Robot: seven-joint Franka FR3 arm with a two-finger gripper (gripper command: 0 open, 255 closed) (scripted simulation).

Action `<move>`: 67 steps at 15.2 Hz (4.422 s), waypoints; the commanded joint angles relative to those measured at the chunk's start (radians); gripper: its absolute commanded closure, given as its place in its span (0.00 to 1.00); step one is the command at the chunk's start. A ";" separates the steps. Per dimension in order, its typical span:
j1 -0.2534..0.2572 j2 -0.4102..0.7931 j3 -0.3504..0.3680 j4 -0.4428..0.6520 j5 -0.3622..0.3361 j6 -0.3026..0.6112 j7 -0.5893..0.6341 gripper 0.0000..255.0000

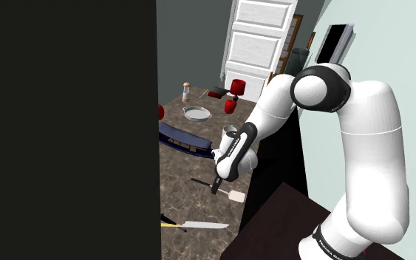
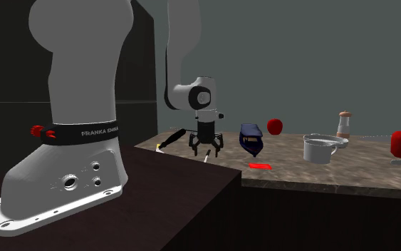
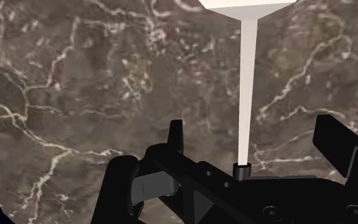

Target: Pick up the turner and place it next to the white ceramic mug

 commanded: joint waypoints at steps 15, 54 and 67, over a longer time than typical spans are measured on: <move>0.004 -0.032 -0.004 -0.012 -0.001 -0.020 0.002 1.00; -0.143 -0.259 -0.143 0.188 0.001 -0.462 -0.254 1.00; -0.345 0.031 -0.170 0.672 0.048 -0.672 -0.477 1.00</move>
